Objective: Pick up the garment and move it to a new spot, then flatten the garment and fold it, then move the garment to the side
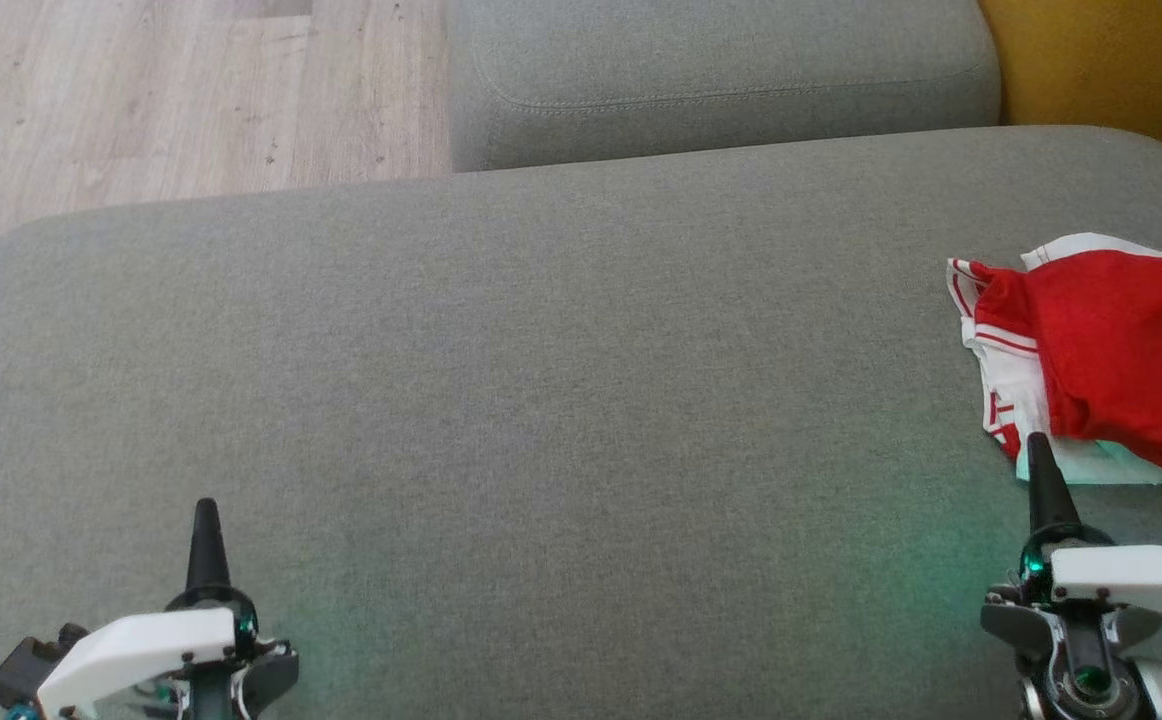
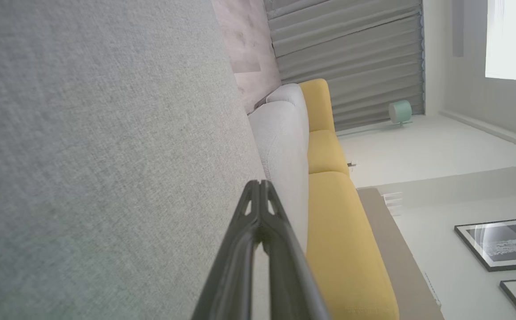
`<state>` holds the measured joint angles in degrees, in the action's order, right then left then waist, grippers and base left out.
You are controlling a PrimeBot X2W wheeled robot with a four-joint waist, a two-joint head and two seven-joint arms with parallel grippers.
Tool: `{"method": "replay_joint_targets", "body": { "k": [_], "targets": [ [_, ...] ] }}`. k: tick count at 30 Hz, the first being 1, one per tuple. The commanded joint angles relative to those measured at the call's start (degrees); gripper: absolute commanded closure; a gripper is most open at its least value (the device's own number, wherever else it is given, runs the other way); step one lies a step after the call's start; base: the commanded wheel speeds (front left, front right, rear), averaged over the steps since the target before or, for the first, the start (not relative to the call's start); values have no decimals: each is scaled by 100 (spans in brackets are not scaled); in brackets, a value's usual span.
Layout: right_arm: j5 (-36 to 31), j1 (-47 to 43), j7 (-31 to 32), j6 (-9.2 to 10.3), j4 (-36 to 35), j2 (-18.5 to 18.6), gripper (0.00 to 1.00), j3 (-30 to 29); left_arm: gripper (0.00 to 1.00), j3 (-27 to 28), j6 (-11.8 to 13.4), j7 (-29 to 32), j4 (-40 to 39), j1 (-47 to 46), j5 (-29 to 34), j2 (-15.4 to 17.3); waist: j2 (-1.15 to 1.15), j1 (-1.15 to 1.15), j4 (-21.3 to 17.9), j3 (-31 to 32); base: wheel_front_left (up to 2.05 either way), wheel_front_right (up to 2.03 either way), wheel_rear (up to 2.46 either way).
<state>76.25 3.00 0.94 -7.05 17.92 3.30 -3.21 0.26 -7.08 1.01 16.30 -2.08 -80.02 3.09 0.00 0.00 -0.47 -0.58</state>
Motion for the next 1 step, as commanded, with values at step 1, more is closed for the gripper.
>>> {"method": "replay_joint_targets", "body": {
  "k": [1],
  "targets": [
    [143, 262, 44, -37, -226, 81, 100, 59, 100, 209, -33, 33, -203, -300, -99, 89, 0, 0, 1, 1, 0, 0, 0]
  ]
}}
